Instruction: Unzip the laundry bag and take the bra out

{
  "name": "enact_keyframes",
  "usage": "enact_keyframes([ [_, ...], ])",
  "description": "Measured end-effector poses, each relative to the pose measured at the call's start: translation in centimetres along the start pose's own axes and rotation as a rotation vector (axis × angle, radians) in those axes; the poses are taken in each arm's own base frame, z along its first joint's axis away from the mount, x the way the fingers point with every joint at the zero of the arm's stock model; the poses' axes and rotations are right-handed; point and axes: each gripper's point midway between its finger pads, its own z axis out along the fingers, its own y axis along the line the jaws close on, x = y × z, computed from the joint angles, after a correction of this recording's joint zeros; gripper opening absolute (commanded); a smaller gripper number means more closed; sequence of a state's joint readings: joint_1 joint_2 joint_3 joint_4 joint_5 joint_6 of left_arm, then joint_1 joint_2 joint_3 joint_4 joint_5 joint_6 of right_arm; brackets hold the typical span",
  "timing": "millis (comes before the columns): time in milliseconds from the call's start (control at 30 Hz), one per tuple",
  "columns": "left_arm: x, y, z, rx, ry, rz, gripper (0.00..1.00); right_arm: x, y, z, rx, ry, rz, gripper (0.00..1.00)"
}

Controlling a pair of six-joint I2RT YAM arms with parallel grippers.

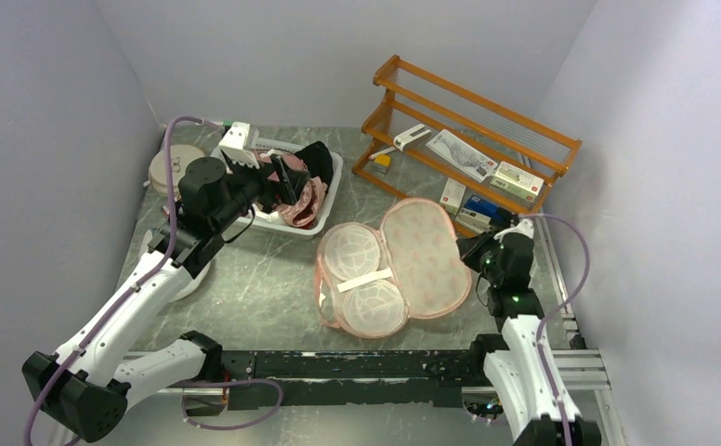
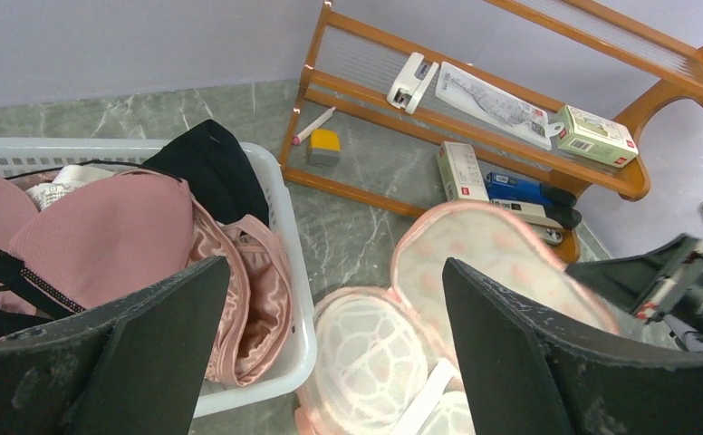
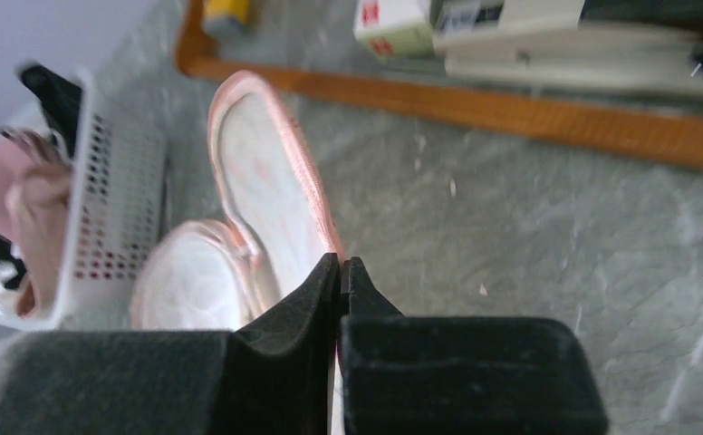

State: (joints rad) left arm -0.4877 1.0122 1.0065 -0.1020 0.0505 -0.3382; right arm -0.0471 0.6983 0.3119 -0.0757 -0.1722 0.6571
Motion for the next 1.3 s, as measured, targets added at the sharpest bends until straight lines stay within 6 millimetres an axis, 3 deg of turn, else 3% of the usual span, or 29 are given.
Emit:
enact_keyframes([
  [133, 0.0, 0.0, 0.0, 0.000, -0.001, 0.000, 0.99, -4.0, 1.6, -2.4, -0.009, -0.152, -0.017, 0.00],
  [233, 0.0, 0.0, 0.0, 0.000, -0.001, 0.000, 0.99, -5.5, 2.2, -3.8, -0.010, -0.217, -0.033, 0.00],
  [367, 0.0, 0.0, 0.0, 0.001, 0.000, -0.001, 0.99, -6.3, 3.1, -4.6, -0.039, -0.232, -0.078, 0.00],
  [500, 0.0, 0.0, 0.0, 0.001, -0.001, -0.001, 0.99, -5.7, 5.0, -4.4, -0.126, -0.159, -0.119, 0.00],
  [733, 0.0, 0.1, 0.0, 0.000, -0.001, -0.001, 0.99, -3.0, 7.4, -3.1, -0.260, 0.039, -0.131, 0.00],
  [833, 0.0, 0.1, 0.1, -0.002, 0.002, -0.001, 0.99, -0.9, 8.5, -2.9, -0.301, 0.124, -0.140, 0.00],
  [1133, 1.0, 0.6, 0.8, -0.014, 0.031, -0.004, 0.99, 6.5, 14.0, -3.6, -0.444, 0.323, -0.226, 0.00],
  [1300, 1.4, 0.7, 1.1, -0.018, 0.044, -0.004, 0.99, 9.6, 16.9, -4.0, -0.517, 0.384, -0.209, 0.00],
])
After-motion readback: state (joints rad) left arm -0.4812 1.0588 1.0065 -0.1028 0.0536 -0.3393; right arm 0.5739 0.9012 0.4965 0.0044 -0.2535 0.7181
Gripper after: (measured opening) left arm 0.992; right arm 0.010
